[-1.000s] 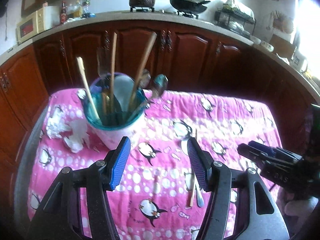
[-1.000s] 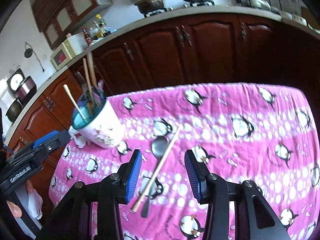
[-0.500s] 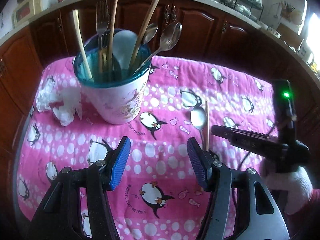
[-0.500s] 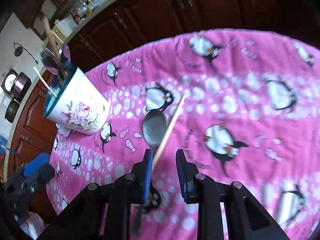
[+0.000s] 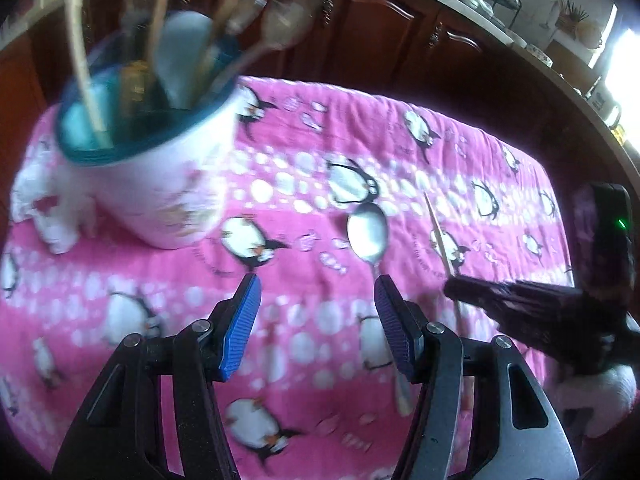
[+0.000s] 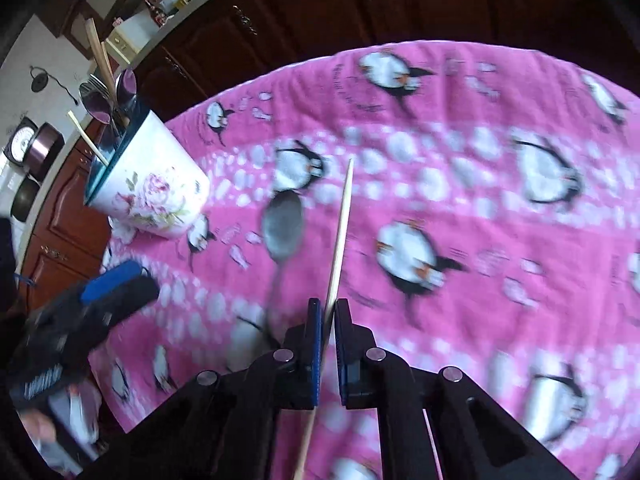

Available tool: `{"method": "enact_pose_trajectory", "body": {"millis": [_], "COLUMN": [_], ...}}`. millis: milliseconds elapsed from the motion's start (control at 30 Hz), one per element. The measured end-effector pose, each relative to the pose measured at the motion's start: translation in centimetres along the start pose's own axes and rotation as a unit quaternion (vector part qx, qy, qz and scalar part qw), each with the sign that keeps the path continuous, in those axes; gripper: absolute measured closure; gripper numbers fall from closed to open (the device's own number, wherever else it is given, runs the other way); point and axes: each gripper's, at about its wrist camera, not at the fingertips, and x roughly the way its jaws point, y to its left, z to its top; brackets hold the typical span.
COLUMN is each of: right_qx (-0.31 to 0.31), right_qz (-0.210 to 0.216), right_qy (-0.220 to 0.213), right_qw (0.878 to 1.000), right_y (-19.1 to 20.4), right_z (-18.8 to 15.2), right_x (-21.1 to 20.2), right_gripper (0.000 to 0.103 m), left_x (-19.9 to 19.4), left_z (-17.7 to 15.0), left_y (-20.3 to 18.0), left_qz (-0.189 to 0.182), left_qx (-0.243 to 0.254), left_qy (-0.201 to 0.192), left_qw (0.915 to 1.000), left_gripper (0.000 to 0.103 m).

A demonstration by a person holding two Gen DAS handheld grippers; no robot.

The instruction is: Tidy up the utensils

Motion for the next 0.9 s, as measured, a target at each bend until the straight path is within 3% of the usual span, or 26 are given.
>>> {"method": "enact_pose_trajectory", "body": {"millis": [67, 167, 200, 300, 367, 433, 567, 667, 733, 867, 900], "right_qx": [0.002, 0.019, 0.021, 0.032, 0.045, 0.054, 0.064, 0.065, 0.06, 0.069, 0.068], "right_qz": [-0.029, -0.025, -0.019, 0.005, 0.031, 0.044, 0.053, 0.058, 0.05, 0.062, 0.061], "right_qy": [0.006, 0.0, -0.004, -0.024, -0.029, -0.031, -0.037, -0.035, -0.023, -0.016, -0.014], "right_qw": [1.0, 1.0, 1.0, 0.999, 0.998, 0.997, 0.996, 0.996, 0.997, 0.996, 0.996], "right_y": [-1.3, -2.9, -3.2, -4.2, -4.8, -5.2, -5.9, -6.2, -6.1, -6.2, -6.0], "right_z": [-0.4, -0.8, -0.9, -0.7, -0.5, 0.0, 1.2, 1.9, 2.7, 3.5, 3.7], "right_x": [-0.5, -1.1, -1.3, -2.4, -2.7, -2.5, -1.8, -1.3, -0.4, 1.2, 1.5], "right_gripper": [0.097, 0.097, 0.095, 0.073, 0.073, 0.073, 0.073, 0.073, 0.073, 0.074, 0.081], "left_x": [1.3, 3.1, 3.6, 5.3, 6.3, 7.0, 8.1, 8.4, 8.6, 8.7, 8.5], "left_z": [0.4, 1.1, 1.4, 2.5, 3.0, 3.4, 4.0, 4.3, 4.3, 4.3, 4.2], "left_y": [-0.6, -1.1, -1.1, -1.3, -1.3, -1.3, -1.2, -1.3, -1.4, -2.0, -2.1], "left_qz": [-0.008, -0.019, -0.023, -0.029, -0.034, -0.033, -0.031, -0.029, -0.035, -0.043, -0.046], "left_qx": [-0.004, -0.021, -0.026, -0.039, -0.046, -0.051, -0.054, -0.048, -0.043, -0.026, -0.025], "left_qy": [0.005, 0.012, 0.014, 0.02, 0.021, 0.023, 0.025, 0.025, 0.028, 0.034, 0.034], "left_qw": [0.9999, 0.9995, 0.9993, 0.9986, 0.9982, 0.9979, 0.9978, 0.9982, 0.9981, 0.9982, 0.998], "left_gripper": [0.044, 0.044, 0.044, 0.045, 0.046, 0.054, 0.061, 0.075, 0.089, 0.095, 0.097]}}
